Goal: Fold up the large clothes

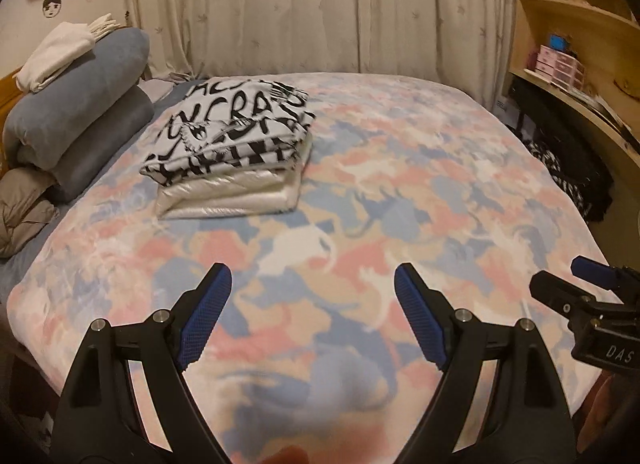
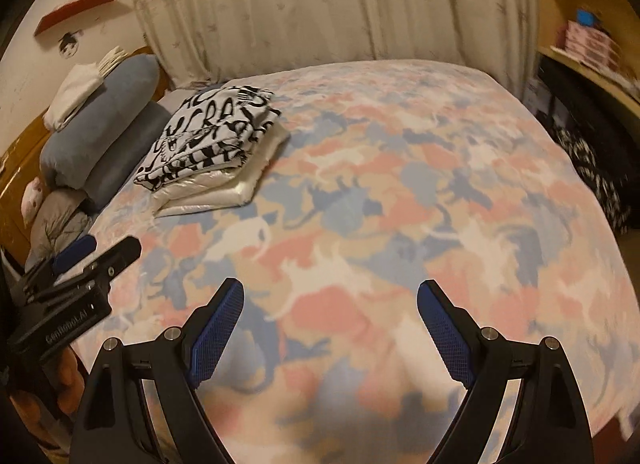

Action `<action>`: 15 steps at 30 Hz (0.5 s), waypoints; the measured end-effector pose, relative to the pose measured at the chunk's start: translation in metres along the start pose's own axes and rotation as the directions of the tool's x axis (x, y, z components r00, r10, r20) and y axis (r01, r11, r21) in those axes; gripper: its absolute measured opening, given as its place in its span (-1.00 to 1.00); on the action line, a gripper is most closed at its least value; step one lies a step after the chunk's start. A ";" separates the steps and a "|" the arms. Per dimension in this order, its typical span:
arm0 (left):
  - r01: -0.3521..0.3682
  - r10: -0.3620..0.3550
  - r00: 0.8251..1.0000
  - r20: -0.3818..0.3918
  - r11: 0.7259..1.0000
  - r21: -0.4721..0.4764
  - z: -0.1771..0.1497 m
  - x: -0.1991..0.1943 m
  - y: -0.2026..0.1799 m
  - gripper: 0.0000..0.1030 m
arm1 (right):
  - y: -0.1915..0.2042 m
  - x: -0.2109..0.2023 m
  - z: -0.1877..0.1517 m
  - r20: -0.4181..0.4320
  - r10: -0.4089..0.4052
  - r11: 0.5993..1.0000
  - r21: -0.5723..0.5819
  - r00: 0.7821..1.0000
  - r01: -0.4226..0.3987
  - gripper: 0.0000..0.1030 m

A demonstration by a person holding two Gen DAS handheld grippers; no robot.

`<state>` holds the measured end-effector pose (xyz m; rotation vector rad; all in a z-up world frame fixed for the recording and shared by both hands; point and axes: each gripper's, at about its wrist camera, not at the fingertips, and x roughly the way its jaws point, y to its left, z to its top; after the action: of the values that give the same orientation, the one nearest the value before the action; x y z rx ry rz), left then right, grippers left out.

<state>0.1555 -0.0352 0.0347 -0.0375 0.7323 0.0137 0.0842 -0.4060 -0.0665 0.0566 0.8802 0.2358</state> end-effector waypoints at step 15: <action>0.049 -0.048 0.994 -0.097 0.999 0.004 -0.060 -0.019 -0.029 0.59 | -0.015 -0.037 -0.060 0.019 -0.024 0.997 0.075 1.000 0.022 0.74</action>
<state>0.1022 -0.0664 0.0041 -0.0500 0.8283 -0.0374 0.0175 -0.4317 -0.0788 0.1185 0.8690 0.1802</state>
